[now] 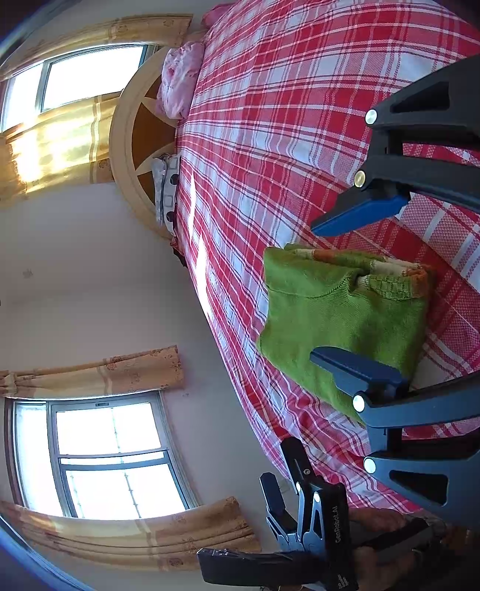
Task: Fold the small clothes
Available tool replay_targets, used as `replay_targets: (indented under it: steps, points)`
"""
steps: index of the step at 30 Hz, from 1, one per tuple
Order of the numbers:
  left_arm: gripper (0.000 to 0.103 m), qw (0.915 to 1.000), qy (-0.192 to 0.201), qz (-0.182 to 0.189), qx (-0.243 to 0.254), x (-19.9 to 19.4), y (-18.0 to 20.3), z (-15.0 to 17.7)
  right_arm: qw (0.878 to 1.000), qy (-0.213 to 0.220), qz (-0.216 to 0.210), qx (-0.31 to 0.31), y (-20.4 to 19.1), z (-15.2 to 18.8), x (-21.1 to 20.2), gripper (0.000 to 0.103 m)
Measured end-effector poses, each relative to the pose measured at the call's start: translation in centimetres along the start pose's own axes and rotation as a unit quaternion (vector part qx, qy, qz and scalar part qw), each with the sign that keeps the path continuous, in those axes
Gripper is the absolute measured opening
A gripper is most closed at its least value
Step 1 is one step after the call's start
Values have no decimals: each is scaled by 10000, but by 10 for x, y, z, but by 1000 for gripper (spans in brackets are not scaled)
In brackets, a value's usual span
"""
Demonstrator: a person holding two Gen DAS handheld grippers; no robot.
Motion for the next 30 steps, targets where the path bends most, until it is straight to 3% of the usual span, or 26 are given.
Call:
replay_targets:
  steps: [30]
  points:
    - [103, 9998, 130, -111, 35, -1, -12, -3, 9998, -12, -77, -193, -11, 4, -2, 63]
Point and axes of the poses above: each gripper's, at about its wrist camera, not at the fingertips, and x roughly the way its jaws point, y to its right, z to its underside, the point moved 8 cm from there along x, roughly the way its jaws point, and after that the axes turned 13 degrees about z, right-handed, at the moved point
